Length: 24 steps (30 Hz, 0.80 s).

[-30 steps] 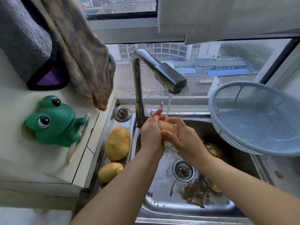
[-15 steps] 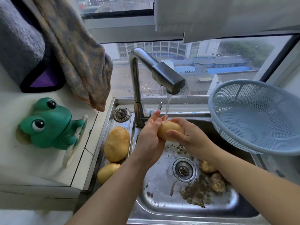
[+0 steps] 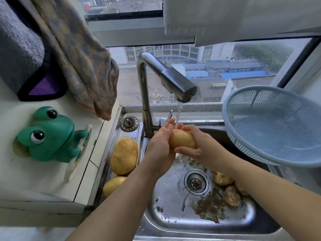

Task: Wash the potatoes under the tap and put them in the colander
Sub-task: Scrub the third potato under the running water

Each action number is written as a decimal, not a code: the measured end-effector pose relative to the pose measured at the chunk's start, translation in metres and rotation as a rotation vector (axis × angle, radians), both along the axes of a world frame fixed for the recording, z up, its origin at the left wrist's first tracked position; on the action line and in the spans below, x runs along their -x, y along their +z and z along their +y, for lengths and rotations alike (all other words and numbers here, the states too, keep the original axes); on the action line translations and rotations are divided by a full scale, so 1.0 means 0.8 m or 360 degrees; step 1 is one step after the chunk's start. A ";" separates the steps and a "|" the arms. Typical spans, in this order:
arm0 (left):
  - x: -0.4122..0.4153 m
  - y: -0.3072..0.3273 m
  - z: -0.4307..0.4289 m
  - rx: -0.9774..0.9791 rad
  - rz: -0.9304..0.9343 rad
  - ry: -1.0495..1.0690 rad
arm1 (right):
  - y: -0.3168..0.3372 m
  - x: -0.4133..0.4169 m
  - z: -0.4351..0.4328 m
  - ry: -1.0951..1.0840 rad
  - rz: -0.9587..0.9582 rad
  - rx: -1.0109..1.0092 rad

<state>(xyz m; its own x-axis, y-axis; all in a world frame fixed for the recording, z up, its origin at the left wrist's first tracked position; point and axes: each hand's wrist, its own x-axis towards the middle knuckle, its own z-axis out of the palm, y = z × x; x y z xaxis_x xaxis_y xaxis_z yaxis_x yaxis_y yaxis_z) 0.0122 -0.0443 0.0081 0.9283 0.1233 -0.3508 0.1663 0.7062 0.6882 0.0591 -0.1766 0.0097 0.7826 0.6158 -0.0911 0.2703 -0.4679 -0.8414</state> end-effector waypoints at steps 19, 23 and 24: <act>-0.042 -0.001 -0.008 -0.0569 0.0688 -0.0324 | 0.001 0.010 0.004 -0.0475 0.1691 -0.0860; -0.024 -0.016 0.015 -0.0256 0.0643 -0.0167 | 0.009 0.015 0.032 -0.0525 0.1960 -0.1017; -0.019 -0.015 0.020 -0.0196 0.0594 -0.0130 | 0.011 0.015 0.038 -0.0518 0.2000 -0.1046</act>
